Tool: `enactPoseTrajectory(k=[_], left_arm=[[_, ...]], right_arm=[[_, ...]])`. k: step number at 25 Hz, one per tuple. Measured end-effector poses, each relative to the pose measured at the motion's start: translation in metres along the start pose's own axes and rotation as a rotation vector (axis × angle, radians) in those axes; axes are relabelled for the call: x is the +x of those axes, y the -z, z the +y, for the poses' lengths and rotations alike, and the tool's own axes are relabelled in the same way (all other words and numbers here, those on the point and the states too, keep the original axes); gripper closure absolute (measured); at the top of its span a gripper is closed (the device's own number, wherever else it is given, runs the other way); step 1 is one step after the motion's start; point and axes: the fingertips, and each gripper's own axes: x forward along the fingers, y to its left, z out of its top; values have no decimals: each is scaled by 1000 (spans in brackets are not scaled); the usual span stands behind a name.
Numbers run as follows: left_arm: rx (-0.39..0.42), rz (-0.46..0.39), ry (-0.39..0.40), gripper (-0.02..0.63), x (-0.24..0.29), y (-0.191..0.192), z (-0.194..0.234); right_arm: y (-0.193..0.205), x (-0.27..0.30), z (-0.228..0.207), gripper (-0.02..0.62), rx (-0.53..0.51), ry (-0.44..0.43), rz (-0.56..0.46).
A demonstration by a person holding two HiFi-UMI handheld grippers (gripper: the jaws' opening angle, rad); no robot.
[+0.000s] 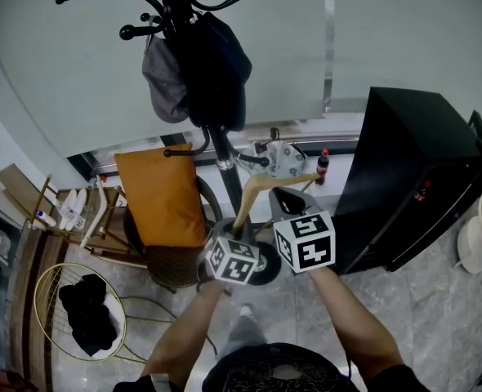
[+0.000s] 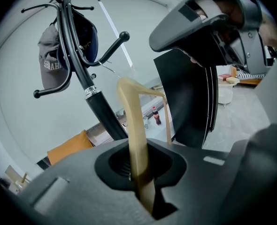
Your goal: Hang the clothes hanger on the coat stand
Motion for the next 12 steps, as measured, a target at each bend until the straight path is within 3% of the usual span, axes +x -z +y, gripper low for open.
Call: enactPoseTrajectory(k=[12], left_arm=[[-30,13,7,565,-1,11,4]], right_arm=[[6,4,8,592,-1,-13,11]])
